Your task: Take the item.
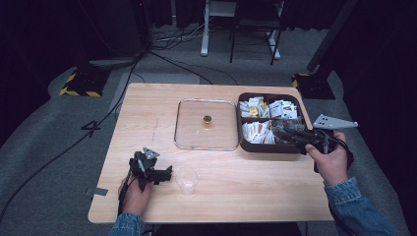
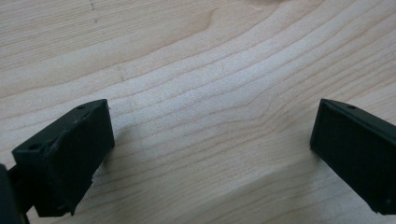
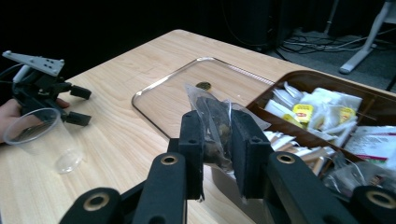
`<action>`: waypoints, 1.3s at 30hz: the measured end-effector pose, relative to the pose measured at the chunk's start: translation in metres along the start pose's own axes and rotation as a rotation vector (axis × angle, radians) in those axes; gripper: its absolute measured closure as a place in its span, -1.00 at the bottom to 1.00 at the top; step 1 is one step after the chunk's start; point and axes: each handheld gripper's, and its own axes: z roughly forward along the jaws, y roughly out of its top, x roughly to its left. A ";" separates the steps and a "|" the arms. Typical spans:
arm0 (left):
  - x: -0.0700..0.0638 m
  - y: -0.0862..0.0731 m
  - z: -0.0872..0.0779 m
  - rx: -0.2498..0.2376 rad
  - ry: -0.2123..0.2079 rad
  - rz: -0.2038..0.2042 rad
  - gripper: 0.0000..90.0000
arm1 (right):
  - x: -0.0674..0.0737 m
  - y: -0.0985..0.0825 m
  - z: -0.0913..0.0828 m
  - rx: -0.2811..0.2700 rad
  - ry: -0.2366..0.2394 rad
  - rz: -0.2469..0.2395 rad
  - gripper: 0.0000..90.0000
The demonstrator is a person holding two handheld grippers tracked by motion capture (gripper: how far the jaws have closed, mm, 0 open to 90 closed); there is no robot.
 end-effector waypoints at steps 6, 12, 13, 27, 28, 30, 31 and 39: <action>0.000 0.000 0.000 0.000 0.001 0.001 -1.00 | 0.012 0.006 0.006 0.002 0.032 -0.027 0.68; -0.001 -0.001 -0.001 -0.004 0.009 -0.006 -1.00 | 0.026 0.012 0.016 0.009 0.082 -0.051 0.68; -0.001 -0.001 -0.001 -0.006 0.009 -0.009 -1.00 | 0.028 0.014 0.018 0.011 0.091 -0.052 0.68; -0.003 -0.003 -0.002 -0.004 0.013 -0.017 -1.00 | 0.070 0.033 0.054 0.010 0.225 -0.103 0.68; -0.003 -0.003 -0.002 -0.004 0.012 -0.018 -1.00 | 0.074 0.034 0.057 0.013 0.233 -0.107 0.68; -0.003 -0.003 -0.003 -0.005 0.011 -0.018 -0.99 | 0.081 0.036 0.062 0.018 0.246 -0.112 0.68; -0.002 -0.003 -0.003 -0.005 0.011 -0.018 -0.99 | 0.084 0.037 0.065 0.017 0.252 -0.115 0.68; -0.002 -0.003 -0.003 -0.005 0.011 -0.018 -0.99 | 0.108 0.038 0.085 0.033 0.301 -0.128 0.68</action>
